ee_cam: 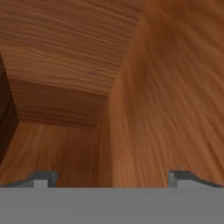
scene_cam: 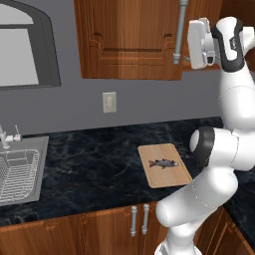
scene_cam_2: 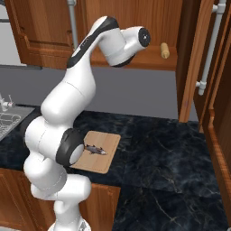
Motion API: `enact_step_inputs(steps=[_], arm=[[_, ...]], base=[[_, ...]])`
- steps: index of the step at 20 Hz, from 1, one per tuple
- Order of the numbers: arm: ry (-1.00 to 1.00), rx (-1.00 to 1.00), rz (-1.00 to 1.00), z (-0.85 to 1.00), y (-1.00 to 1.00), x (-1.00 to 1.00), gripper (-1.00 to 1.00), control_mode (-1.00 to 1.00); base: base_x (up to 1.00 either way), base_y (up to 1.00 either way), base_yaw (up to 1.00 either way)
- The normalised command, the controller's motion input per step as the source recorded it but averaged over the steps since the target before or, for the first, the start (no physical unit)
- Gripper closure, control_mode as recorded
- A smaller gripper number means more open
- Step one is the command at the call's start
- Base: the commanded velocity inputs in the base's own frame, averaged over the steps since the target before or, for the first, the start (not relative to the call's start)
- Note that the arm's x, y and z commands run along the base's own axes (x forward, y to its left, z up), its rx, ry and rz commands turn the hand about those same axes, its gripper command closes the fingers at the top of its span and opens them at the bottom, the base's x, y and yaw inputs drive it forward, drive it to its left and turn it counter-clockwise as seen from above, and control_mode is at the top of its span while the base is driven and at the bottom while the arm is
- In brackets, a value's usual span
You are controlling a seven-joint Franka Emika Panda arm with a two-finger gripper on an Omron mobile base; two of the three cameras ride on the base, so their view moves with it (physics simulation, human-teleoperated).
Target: Open the cabinet, retrieve the rolling pin, and place it next to the meat on the cutting board to prepare for tenderizing.
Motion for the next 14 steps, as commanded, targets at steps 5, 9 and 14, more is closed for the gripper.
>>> enact_step_inputs(steps=[5,9,14], arm=[[0.00,0.04,0.11,0.00,0.44,0.02,-1.00,-1.00],[-0.01,0.00,0.12,0.00,0.47,-0.19,-1.00,-1.00],[-0.08,0.00,0.14,0.00,0.49,-0.65,-1.00,-1.00]], base=[[0.00,0.00,0.00],[0.00,0.00,0.00],[0.00,0.00,0.00]])
